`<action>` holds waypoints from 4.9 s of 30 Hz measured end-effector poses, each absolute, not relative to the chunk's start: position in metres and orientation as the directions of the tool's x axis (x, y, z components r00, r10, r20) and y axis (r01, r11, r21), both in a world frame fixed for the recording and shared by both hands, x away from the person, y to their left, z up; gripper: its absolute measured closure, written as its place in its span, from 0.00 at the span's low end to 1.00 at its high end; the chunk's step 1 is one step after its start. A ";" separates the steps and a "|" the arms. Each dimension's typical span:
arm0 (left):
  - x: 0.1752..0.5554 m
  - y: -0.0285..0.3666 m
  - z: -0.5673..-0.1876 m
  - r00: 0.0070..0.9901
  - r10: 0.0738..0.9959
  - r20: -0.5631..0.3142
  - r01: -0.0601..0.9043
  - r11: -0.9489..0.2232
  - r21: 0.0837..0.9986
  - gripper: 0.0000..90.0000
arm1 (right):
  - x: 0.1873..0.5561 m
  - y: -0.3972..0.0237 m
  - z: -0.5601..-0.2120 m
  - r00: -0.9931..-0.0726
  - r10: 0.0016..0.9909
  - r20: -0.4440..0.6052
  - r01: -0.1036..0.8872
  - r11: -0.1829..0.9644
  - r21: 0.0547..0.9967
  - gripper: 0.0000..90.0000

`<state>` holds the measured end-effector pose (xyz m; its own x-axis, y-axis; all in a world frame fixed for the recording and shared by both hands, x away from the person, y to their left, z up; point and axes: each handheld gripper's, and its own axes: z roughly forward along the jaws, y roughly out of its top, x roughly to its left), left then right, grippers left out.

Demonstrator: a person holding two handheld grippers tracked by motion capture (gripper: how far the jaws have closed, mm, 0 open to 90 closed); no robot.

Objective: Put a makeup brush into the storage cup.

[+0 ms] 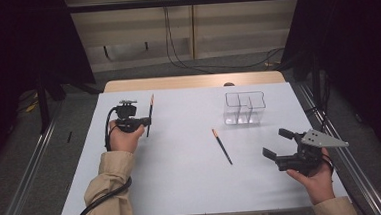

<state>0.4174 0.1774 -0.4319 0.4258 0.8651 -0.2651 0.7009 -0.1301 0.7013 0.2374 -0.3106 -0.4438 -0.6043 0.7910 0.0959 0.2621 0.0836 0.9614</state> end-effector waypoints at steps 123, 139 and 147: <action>0.331 0.082 -0.428 0.830 0.435 -0.348 0.462 -0.189 0.866 0.94 | 0.296 -0.206 -0.416 -0.744 0.630 0.223 0.312 0.033 0.950 0.24; 0.325 0.074 -0.429 0.847 0.406 -0.344 0.448 -0.195 0.872 0.94 | 0.305 -0.189 -0.419 -0.734 0.599 0.320 0.390 -0.013 0.921 0.52; 0.323 0.073 -0.426 0.856 0.399 -0.330 0.429 -0.187 0.884 0.94 | 0.309 -0.184 -0.417 -0.729 0.590 0.348 0.395 -0.053 0.917 0.69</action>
